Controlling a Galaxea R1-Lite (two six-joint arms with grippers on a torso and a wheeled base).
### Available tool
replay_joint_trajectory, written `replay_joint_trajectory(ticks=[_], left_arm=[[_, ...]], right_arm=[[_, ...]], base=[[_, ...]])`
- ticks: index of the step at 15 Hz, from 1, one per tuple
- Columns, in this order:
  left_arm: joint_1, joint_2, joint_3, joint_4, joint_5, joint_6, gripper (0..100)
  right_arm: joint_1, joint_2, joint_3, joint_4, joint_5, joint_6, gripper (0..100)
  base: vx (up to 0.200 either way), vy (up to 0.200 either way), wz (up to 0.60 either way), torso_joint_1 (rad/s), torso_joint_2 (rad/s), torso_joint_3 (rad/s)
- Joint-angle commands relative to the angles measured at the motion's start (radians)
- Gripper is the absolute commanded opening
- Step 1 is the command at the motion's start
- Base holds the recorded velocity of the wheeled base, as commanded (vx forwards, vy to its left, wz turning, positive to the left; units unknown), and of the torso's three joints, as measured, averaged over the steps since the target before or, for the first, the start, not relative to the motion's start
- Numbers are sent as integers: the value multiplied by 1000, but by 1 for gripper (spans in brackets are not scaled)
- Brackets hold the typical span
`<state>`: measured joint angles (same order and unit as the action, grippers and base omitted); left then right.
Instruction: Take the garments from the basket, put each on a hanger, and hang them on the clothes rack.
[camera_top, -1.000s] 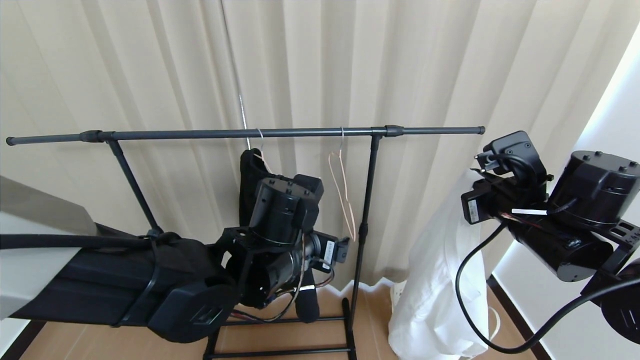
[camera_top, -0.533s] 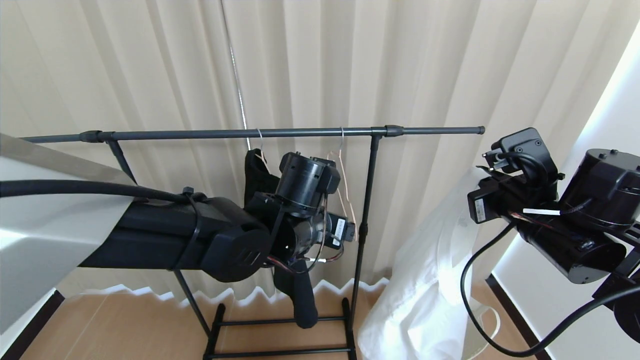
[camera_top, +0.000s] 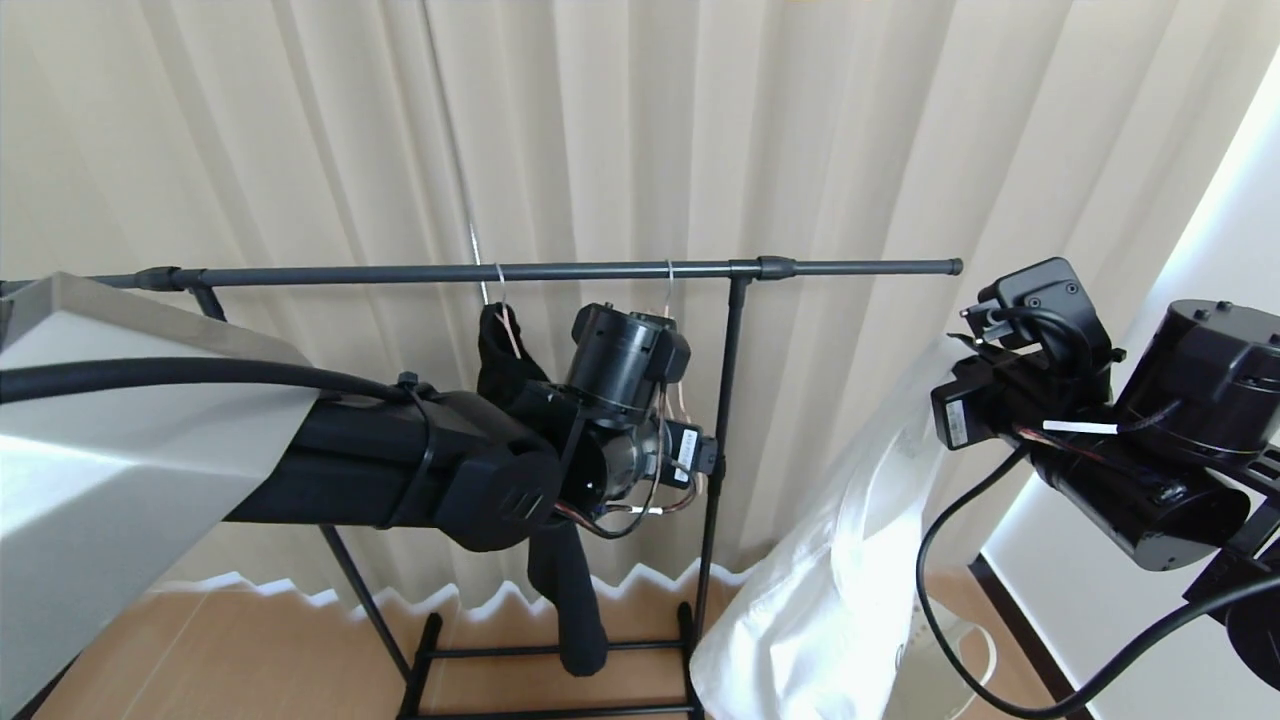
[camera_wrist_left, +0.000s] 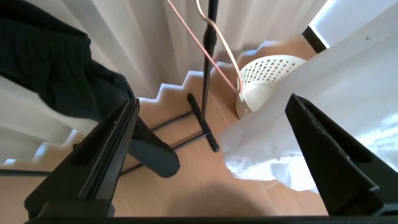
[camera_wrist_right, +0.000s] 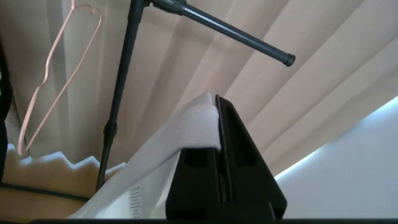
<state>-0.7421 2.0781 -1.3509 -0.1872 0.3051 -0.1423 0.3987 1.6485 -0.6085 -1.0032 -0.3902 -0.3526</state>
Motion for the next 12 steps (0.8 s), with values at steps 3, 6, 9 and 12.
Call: replay_joint_trajectory(ticks=[3, 6, 9, 12], left_arm=[[15, 23, -13, 0, 2, -6, 100], [33, 39, -24, -12, 9, -46, 100], [41, 92, -36, -32, 9, -40, 100], [43, 178, -114, -32, 20, -45, 100]], right_arm=[[2, 7, 3, 0, -1, 0, 0], [2, 14, 3, 0, -2, 0, 0], [2, 16, 3, 0, -2, 0, 0], [2, 16, 3, 0, -2, 0, 0]], base=[[200, 0, 0, 4, 4, 1], [0, 0, 0, 0, 0, 0], [0, 0, 0, 0, 0, 0], [0, 0, 0, 0, 0, 0]])
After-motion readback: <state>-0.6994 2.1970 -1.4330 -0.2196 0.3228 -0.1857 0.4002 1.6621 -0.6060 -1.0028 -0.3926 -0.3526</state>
